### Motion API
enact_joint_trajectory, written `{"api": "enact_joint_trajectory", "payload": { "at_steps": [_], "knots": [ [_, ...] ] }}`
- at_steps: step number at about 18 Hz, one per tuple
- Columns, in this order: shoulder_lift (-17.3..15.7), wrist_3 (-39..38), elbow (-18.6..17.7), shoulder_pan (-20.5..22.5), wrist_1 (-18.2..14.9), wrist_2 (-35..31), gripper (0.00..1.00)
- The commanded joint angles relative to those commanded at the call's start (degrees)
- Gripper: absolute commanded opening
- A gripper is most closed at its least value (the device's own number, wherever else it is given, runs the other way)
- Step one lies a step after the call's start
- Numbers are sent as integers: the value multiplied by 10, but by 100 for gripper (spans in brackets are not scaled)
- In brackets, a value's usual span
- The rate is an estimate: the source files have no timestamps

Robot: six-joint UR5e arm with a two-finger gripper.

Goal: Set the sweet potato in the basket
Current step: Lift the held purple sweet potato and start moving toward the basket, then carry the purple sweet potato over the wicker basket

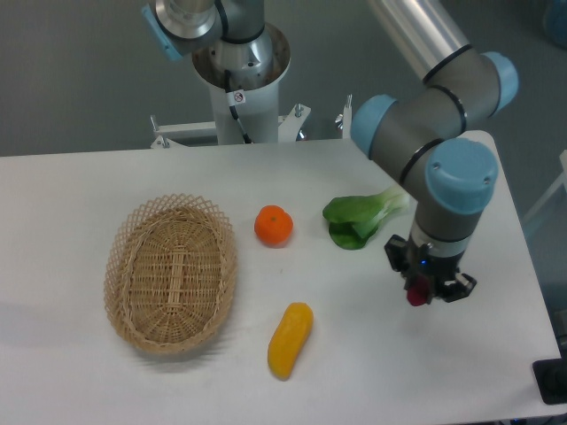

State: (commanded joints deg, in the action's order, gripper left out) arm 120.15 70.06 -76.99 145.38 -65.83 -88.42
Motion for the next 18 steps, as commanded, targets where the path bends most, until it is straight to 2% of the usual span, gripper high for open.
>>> {"api": "enact_joint_trajectory", "payload": {
  "at_steps": [7,12,18],
  "knots": [
    [-3,-80,-11,-80,1,-1,4],
    [-27,-99,-50,-124,4,1,4],
    [-54,-140,-97,-201,4,4,4]
  ]
}}
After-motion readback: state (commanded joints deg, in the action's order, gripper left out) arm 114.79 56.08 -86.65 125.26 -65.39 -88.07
